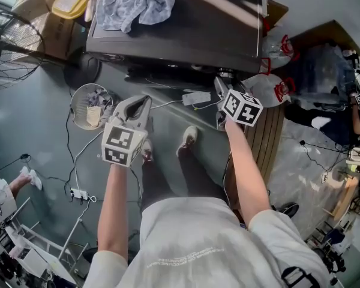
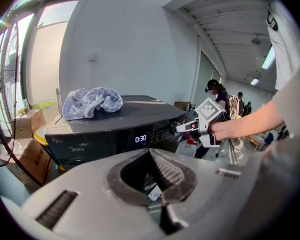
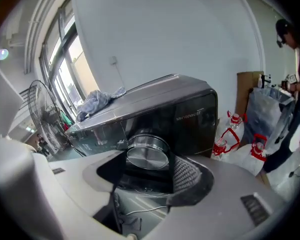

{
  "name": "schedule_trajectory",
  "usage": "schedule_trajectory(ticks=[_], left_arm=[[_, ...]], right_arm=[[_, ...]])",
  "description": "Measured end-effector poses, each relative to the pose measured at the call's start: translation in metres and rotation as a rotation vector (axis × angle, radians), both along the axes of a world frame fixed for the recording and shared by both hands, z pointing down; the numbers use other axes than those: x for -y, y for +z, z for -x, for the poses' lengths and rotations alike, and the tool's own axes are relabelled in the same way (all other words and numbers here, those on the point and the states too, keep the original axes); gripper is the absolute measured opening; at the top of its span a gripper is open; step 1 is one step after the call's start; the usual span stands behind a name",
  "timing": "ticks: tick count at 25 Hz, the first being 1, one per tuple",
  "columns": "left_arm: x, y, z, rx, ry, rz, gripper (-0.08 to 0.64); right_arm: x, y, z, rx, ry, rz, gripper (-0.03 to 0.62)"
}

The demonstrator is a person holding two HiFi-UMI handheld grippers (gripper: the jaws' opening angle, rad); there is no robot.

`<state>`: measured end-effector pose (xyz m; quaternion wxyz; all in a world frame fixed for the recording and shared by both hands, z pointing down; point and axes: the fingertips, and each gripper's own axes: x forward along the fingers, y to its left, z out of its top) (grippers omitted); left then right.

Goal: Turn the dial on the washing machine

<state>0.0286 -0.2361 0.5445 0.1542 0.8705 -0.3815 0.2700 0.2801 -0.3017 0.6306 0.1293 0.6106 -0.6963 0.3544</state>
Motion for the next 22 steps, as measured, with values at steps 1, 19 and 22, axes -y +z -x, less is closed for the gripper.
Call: schedule_trajectory(ticks=[1, 19, 22], left_arm=[[-0.0005, 0.0003, -0.0015, -0.001, 0.005, 0.003, 0.012], [0.0013, -0.0002, -0.0018, -0.061, -0.007, 0.034, 0.012], [0.0024, 0.0002, -0.0014, -0.064, -0.011, 0.036, 0.012]], right_arm=[[-0.0005, 0.0006, -0.0010, 0.027, 0.009, 0.005, 0.282], [-0.0014, -0.0020, -0.0001, 0.387, 0.065, 0.019, 0.284], [-0.0009, -0.0021, 0.0002, 0.426, 0.069, 0.021, 0.284]])
